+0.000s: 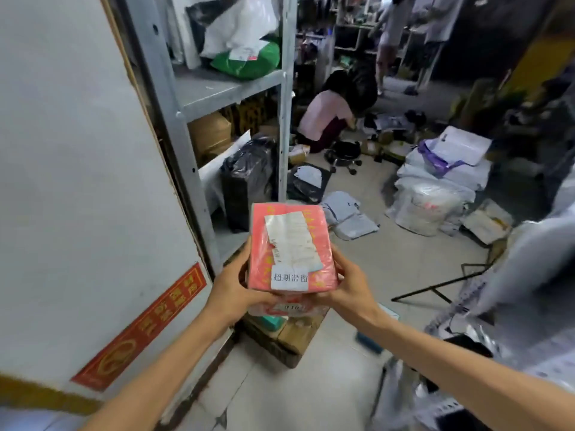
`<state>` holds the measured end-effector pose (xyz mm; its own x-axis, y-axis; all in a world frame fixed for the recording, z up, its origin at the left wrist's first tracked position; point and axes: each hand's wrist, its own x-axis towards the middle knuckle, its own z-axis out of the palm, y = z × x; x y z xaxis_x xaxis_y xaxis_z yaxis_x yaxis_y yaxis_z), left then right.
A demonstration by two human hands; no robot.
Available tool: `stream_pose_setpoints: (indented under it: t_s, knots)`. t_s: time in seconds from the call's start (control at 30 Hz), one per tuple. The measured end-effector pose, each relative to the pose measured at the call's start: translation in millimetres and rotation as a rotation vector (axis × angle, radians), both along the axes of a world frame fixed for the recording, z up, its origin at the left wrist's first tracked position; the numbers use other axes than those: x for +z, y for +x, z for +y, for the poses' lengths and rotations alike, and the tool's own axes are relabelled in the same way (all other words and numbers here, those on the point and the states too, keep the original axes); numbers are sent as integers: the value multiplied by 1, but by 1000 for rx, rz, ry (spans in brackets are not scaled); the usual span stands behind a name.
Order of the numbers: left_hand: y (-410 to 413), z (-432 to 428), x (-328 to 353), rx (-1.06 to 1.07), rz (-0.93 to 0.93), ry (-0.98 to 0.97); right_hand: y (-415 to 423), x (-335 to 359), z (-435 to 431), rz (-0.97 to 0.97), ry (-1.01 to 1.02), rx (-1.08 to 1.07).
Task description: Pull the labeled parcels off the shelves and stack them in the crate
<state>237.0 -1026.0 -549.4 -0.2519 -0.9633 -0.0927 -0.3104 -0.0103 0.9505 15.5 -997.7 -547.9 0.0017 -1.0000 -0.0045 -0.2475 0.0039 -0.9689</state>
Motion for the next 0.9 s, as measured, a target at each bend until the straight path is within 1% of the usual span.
stream_pose_setpoints:
  t_s: [0.1, 0.23, 0.4, 0.67, 0.8, 0.9]
  knots:
    - [-19, -40, -1, -116, -22, 24, -13, -7, -15, 3, 20, -134]
    - [-43, -90, -17, -216, -19, 78, -29, -20, -36, -2, 66, -256]
    - [-72, -155, -44, -315, -6, 180, -47, -45, -77, -35, 132, -333]
    - [-101, -254, -106, -302, -7, 310, -83, -104, -187, -130, 298, -248]
    - [-99, -294, -155, -293, 38, 421, -84, -156, -233, -203, 383, -266]
    - [-100, -313, -207, -218, 96, 520, -80, -208, -255, -231, 453, -274]
